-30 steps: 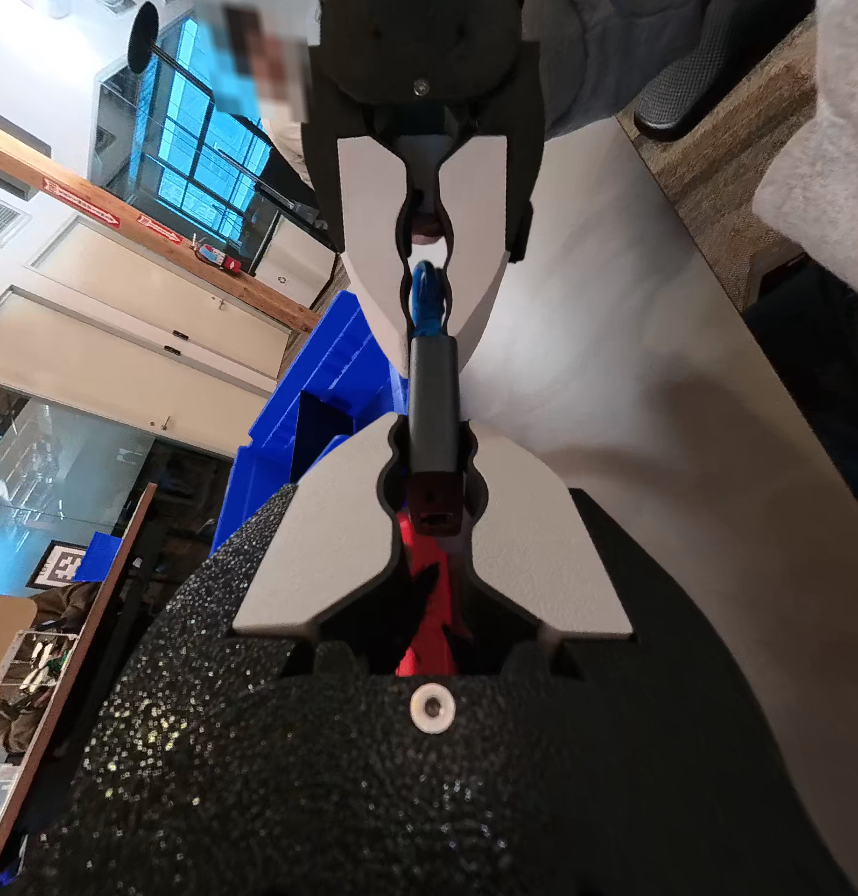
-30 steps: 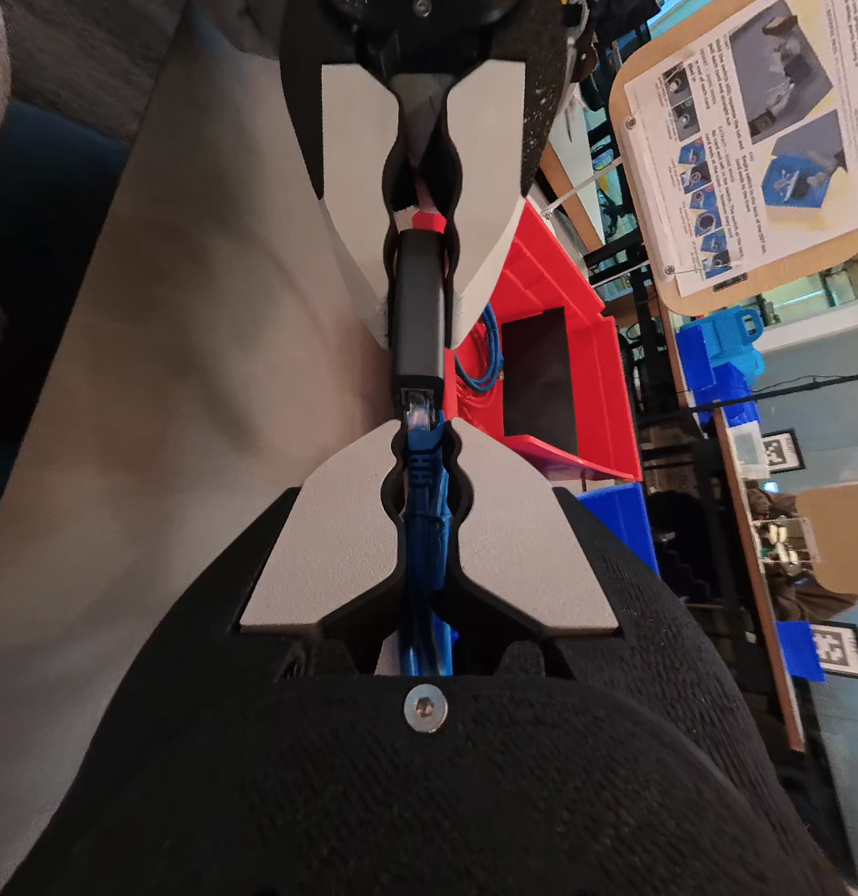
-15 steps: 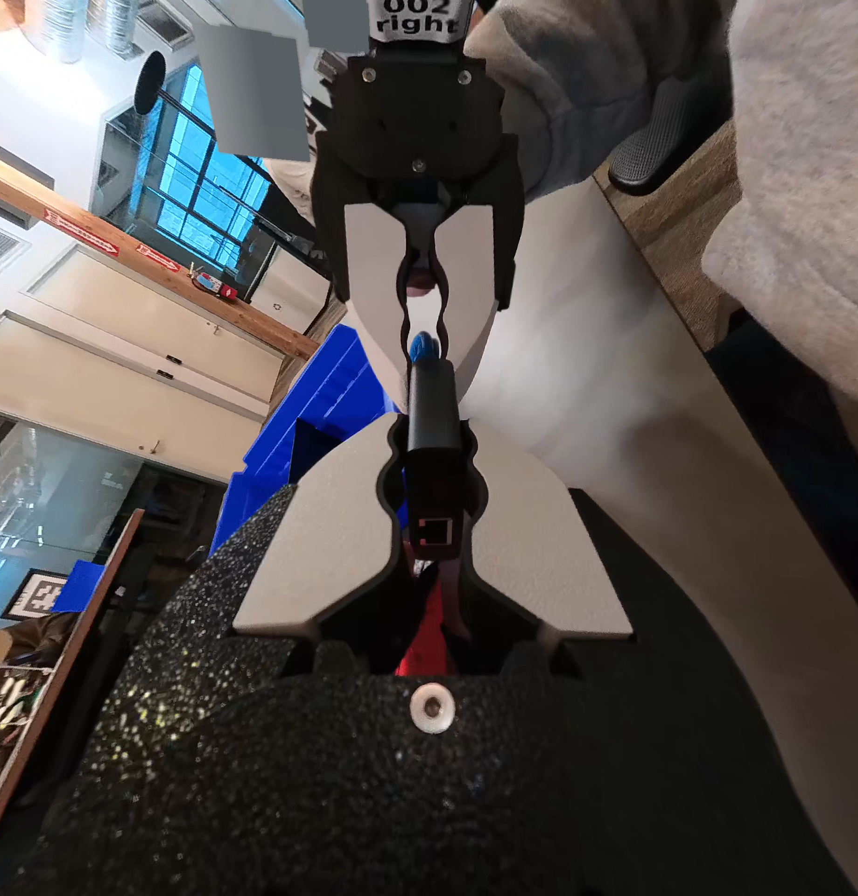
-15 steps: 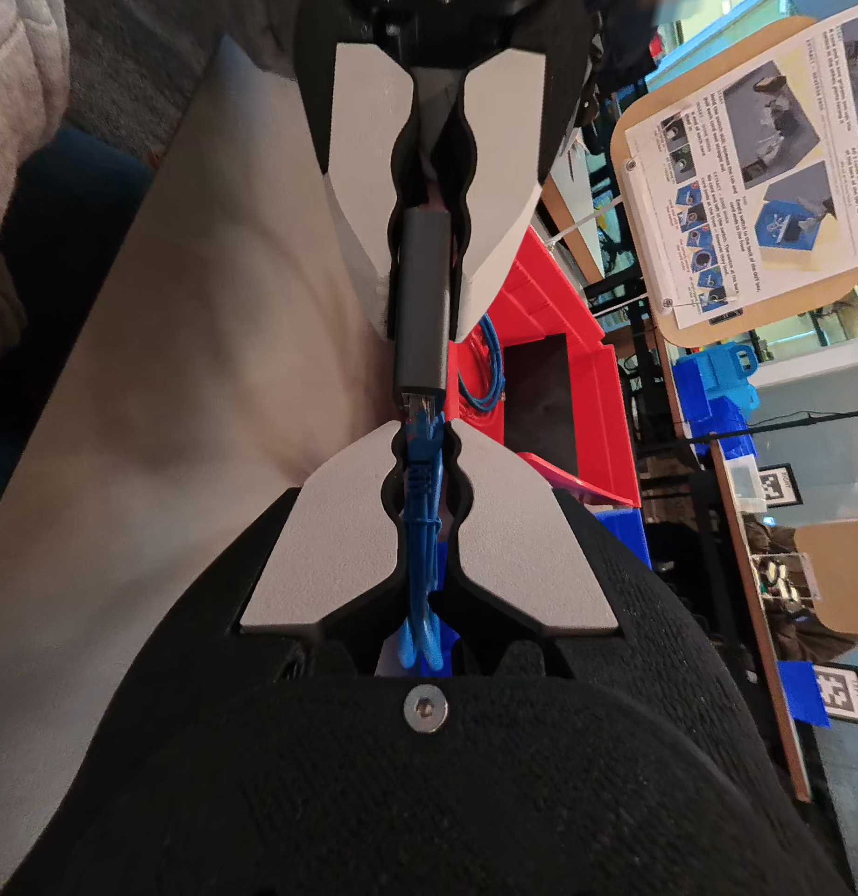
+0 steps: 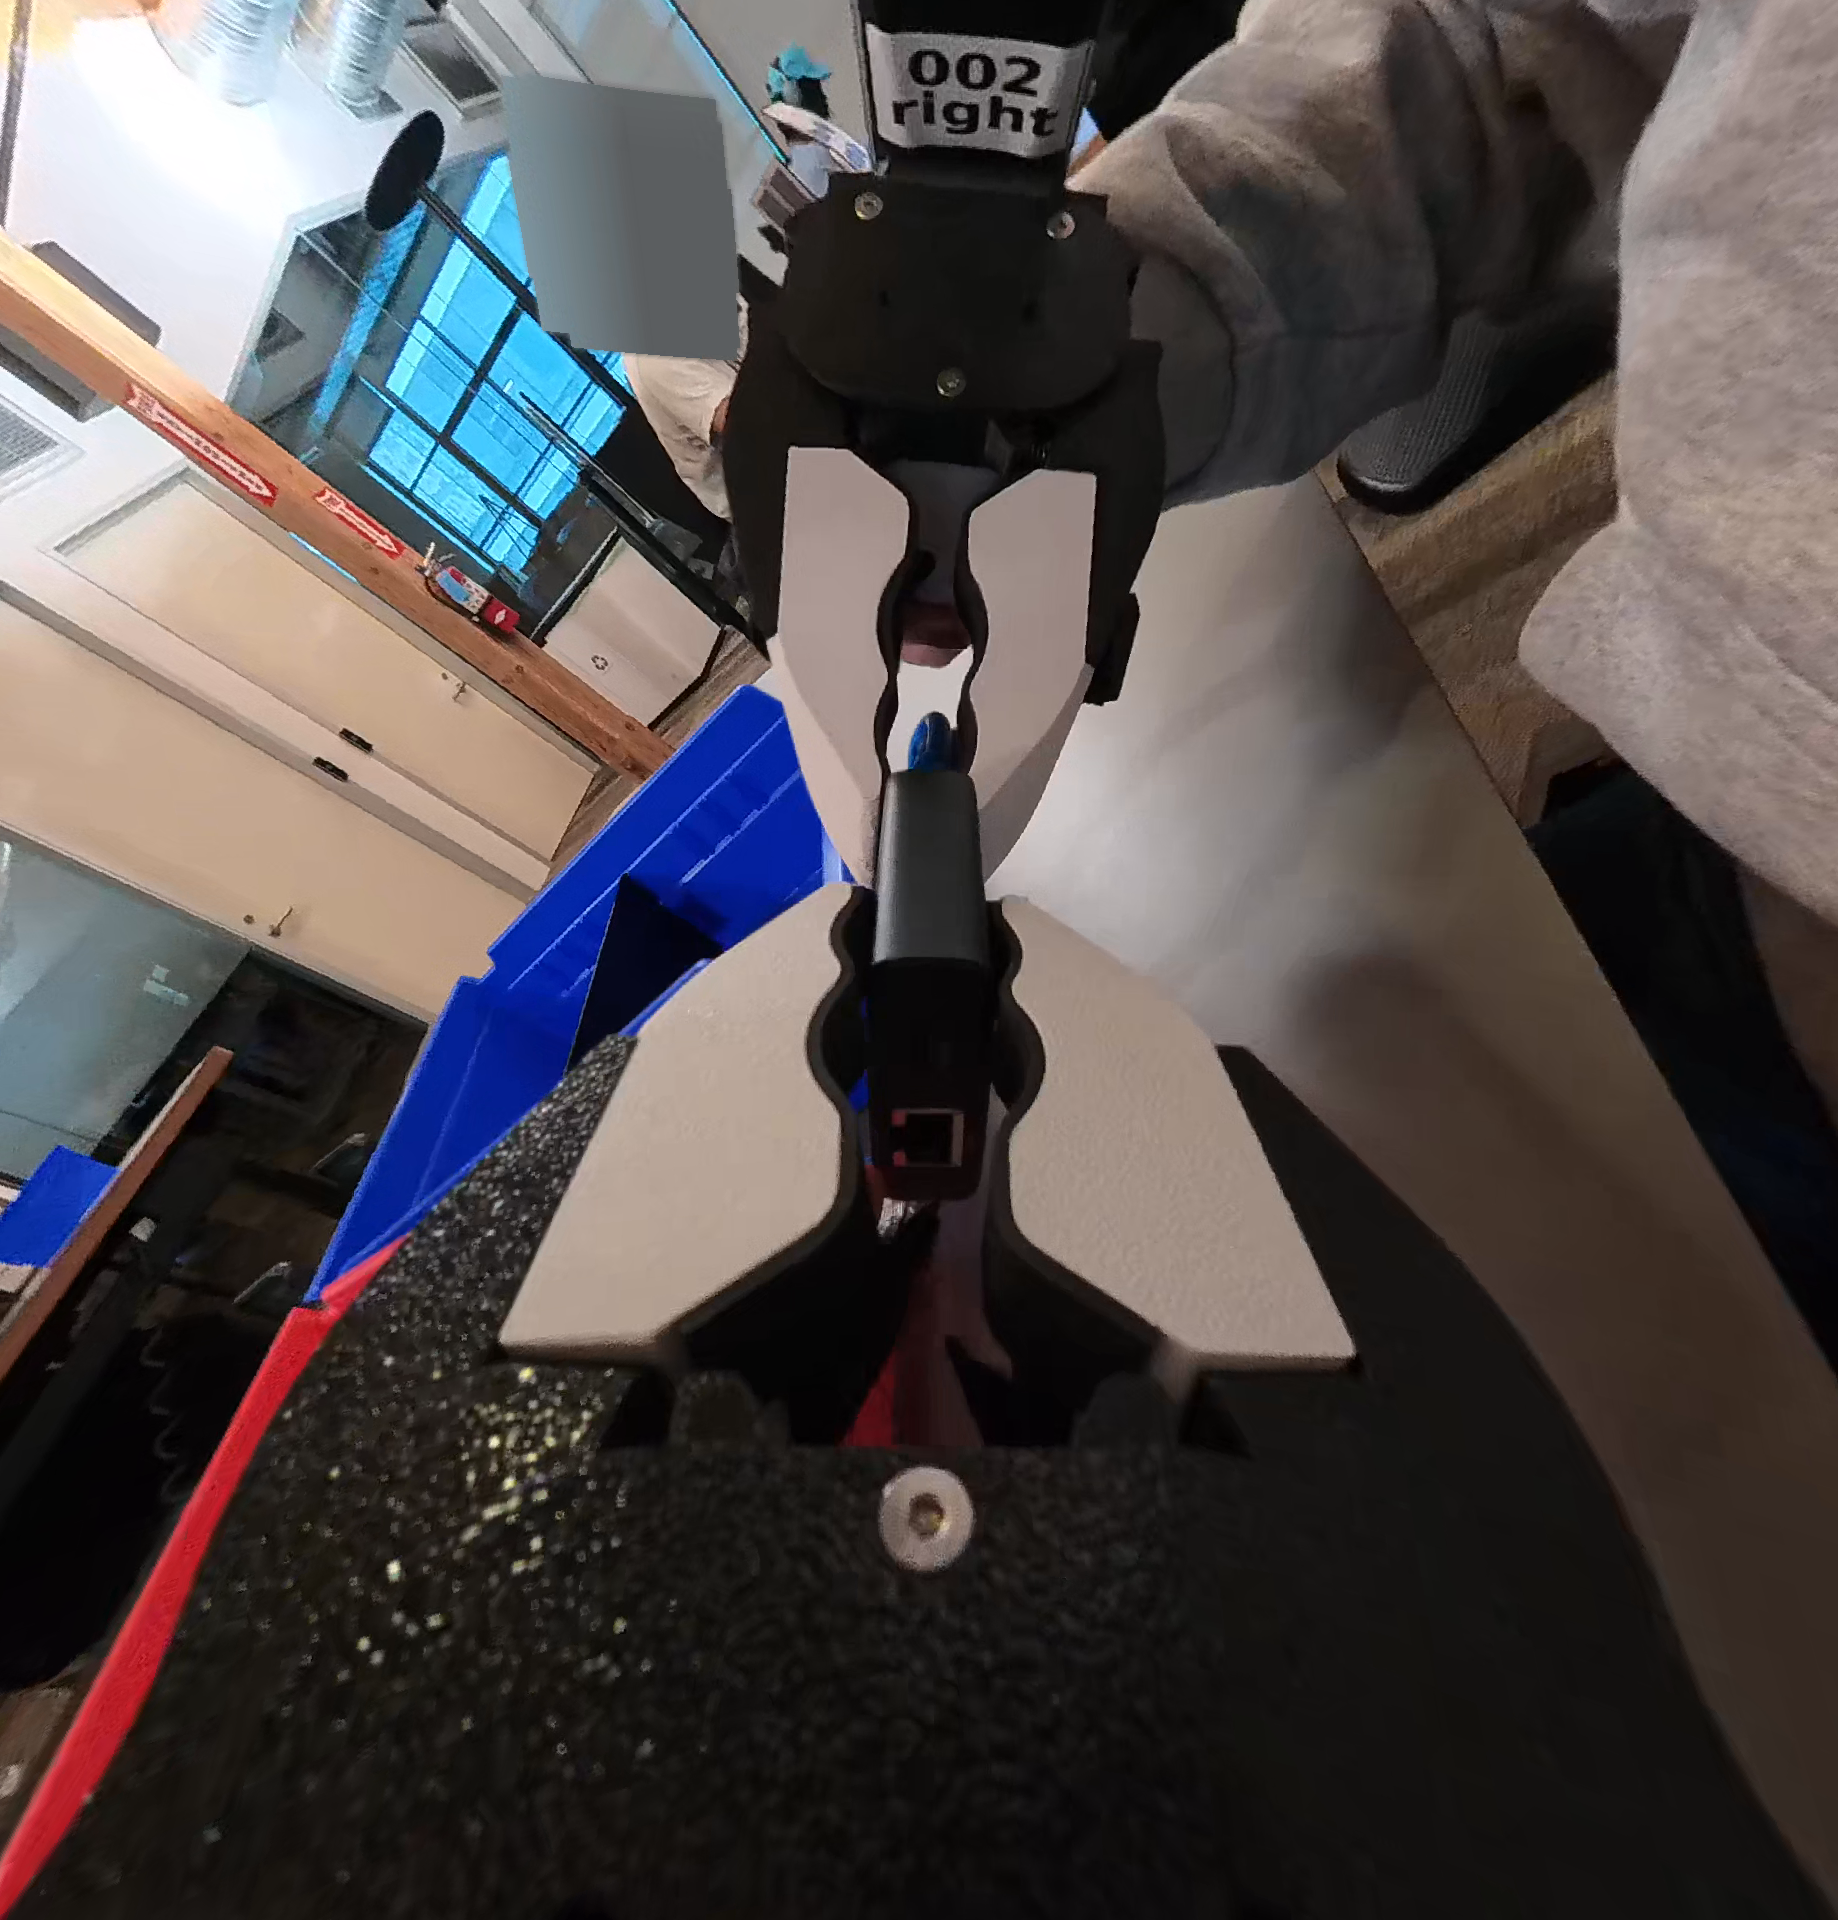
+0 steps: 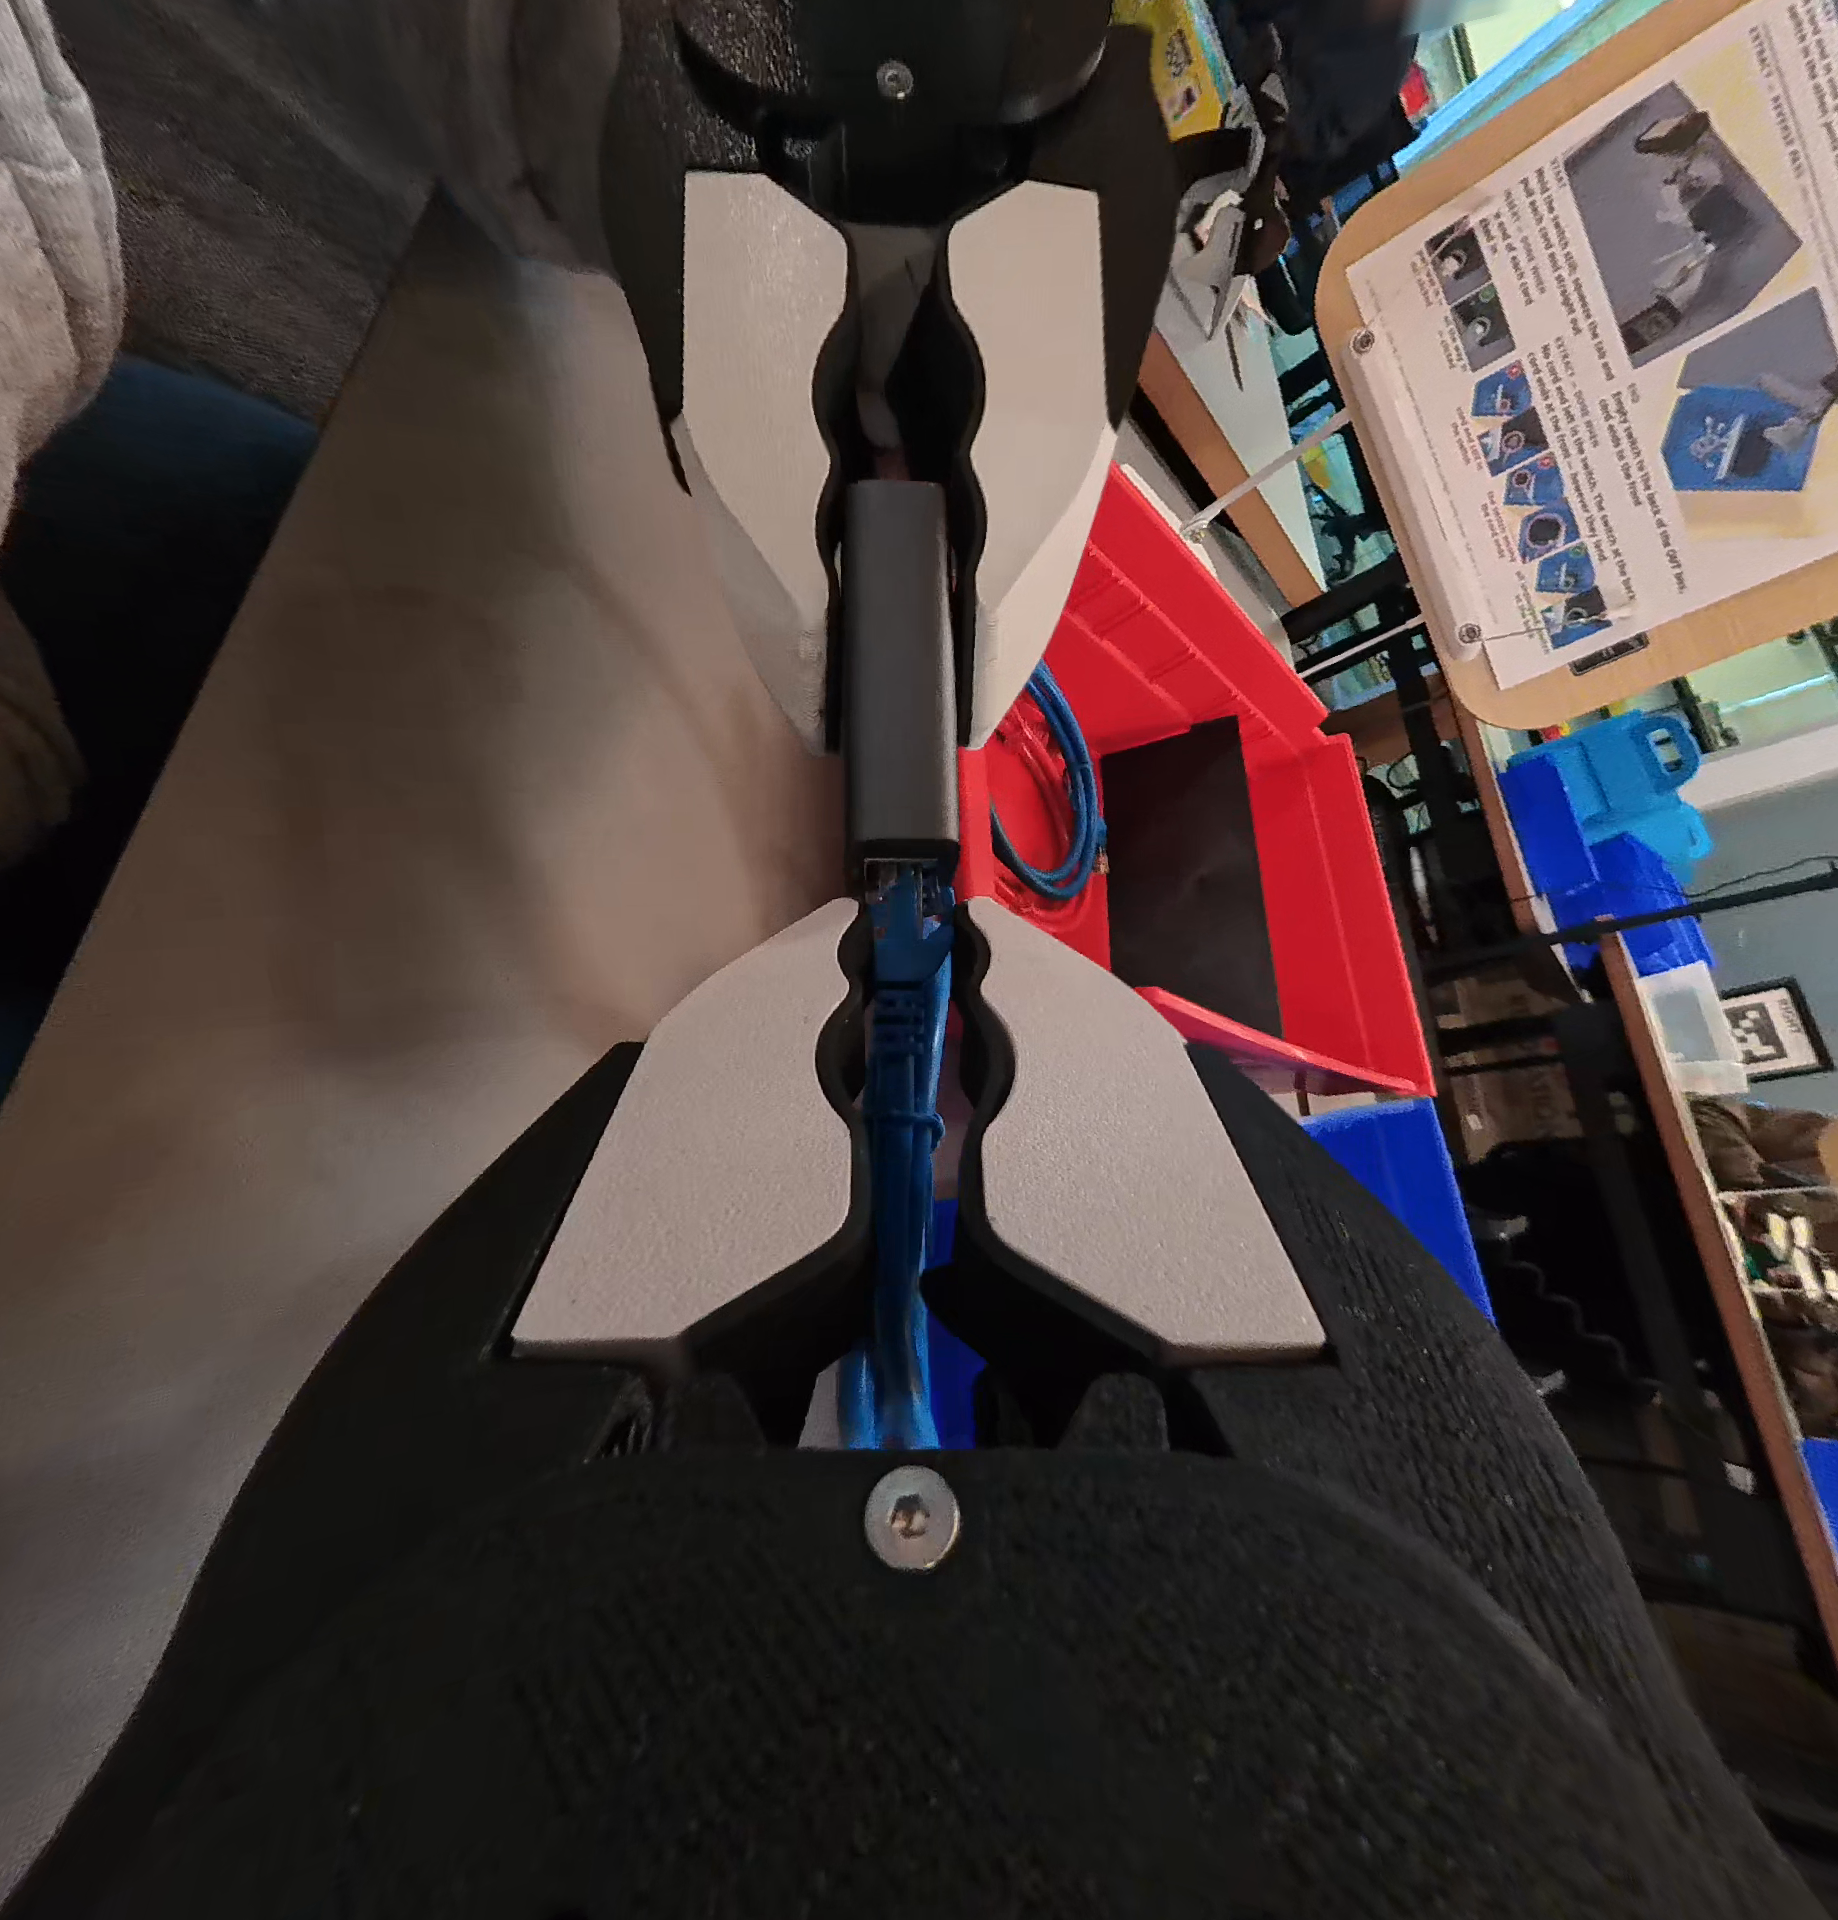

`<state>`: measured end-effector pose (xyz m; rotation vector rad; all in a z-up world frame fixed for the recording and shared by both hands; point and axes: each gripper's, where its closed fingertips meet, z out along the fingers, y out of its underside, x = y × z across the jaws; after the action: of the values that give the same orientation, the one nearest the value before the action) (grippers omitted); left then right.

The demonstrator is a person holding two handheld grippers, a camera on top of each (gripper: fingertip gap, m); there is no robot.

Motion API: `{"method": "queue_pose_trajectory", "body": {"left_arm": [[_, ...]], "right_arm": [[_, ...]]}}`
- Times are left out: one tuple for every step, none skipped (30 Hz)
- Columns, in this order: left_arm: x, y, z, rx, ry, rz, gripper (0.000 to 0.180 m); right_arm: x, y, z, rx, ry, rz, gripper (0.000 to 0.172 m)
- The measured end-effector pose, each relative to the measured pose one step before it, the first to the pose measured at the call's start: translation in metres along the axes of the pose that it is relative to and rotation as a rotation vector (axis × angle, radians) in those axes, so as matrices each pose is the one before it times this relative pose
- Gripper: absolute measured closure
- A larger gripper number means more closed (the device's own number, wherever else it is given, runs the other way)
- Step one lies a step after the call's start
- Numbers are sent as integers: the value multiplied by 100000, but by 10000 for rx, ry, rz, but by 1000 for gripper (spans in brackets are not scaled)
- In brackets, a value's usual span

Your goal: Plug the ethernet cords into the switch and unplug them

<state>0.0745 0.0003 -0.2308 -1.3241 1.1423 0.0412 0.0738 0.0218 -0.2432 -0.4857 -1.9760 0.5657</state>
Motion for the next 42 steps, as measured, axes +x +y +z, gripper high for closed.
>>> {"method": "queue_pose_trajectory", "body": {"left_arm": [[-97,70,-97,94,-64,-240,157],[-169,28,-184,142,-75,-301,157],[-277,-90,-301,243,-76,-473,161],[-322,-194,-466,313,-84,-503,161],[-353,-227,-587,315,-153,-406,161],[-374,-166,-638,234,-201,-338,160],[-353,-99,-648,150,-217,-279,160],[-259,-96,-653,99,-203,-167,161],[-216,-75,-666,28,-206,-79,160],[-227,-54,-713,-43,-250,3,157],[-120,-101,-819,-79,-182,59,160],[-46,-206,-958,-82,-121,99,160],[-7,-345,-1090,-49,-81,58,160],[-22,-538,-1192,33,-46,-34,160],[-46,-640,-1242,57,-29,-79,160],[-100,-647,-1232,29,-43,-79,160],[-189,-669,-1122,47,-101,30,160],[-50,-348,-991,-198,80,44,160],[-250,-47,-932,-412,-56,75,160],[-384,-93,-873,-288,-224,167,160],[-410,-147,-802,-162,-275,119,160],[-558,-118,-730,-92,-384,134,160],[-526,25,-686,-101,-325,130,160],[-493,181,-697,-141,-249,47,160],[-549,161,-691,-83,-265,-2,160],[-534,85,-684,-7,-260,-24,160],[-520,34,-668,19,-265,-36,160],[-495,31,-628,5,-246,-16,160],[-462,60,-567,-28,-220,-18,160],[-425,86,-488,-35,-203,3,160],[-387,85,-400,-25,-189,5,160],[-352,98,-310,-14,-161,2,160],[-271,147,-222,-19,-117,-7,160],[-234,194,-159,-25,-95,-17,160],[-165,228,-101,-31,-64,-25,160],[-107,243,-67,-21,-28,-46,160],[-89,236,-41,-11,-14,-64,160],[-73,238,-3,-15,4,-70,160],[-60,254,9,-25,15,-75,160],[-50,250,20,-32,10,-64,160],[-43,256,33,-52,8,-53,160],[-21,260,30,-65,10,-44,160]], "right_arm": [[104,-58,106,36,-27,116,158],[244,-202,55,115,110,77,158],[390,-330,-76,174,236,-30,157],[487,-270,-175,102,249,-52,155],[492,-188,-241,54,169,93,148],[412,-196,-269,102,55,264,144],[373,-215,-250,154,24,319,139],[334,-170,-234,137,2,287,135],[250,-108,-180,92,-61,248,134],[298,-140,-138,87,-50,214,134],[373,-187,-93,94,-45,192,134],[356,-180,-34,50,-139,196,134],[399,-155,60,-20,-214,197,134],[462,-167,179,-58,-276,153,134],[494,-190,345,-77,-364,109,136],[547,-176,526,-145,-440,70,137],[729,-157,693,-186,-416,-19,137],[788,-83,851,-227,-463,-50,139],[845,16,1010,-300,-497,19,138],[875,79,1120,-326,-506,47,138],[834,-3,1190,-248,-511,42,138],[779,-76,1219,-146,-502,64,138],[798,-17,1199,-158,-436,55,138],[862,301,1183,-327,-370,35,139],[940,721,1155,-597,-299,9,139],[974,1131,1111,-855,-247,-88,139],[901,1260,1072,-940,-216,-173,140],[998,1082,1012,-804,-50,-267,140],[841,792,987,-577,-63,-259,141],[668,665,925,-509,-154,-139,142],[550,637,876,-514,-189,-80,143],[542,481,829,-420,-139,-73,144],[578,231,769,-259,-54,-76,145],[576,36,754,-153,-9,-51,146],[533,-47,717,-153,5,-45,147],[506,-117,669,-161,51,-144,149],[432,-238,618,-108,69,-285,150],[375,-212,595,-150,66,-377,151],[352,-59,557,-285,58,-420,151],[314,-12,506,-342,32,-425,151],[245,11,452,-357,5,-436,151],[112,-63,389,-298,-60,-445,151]]}}
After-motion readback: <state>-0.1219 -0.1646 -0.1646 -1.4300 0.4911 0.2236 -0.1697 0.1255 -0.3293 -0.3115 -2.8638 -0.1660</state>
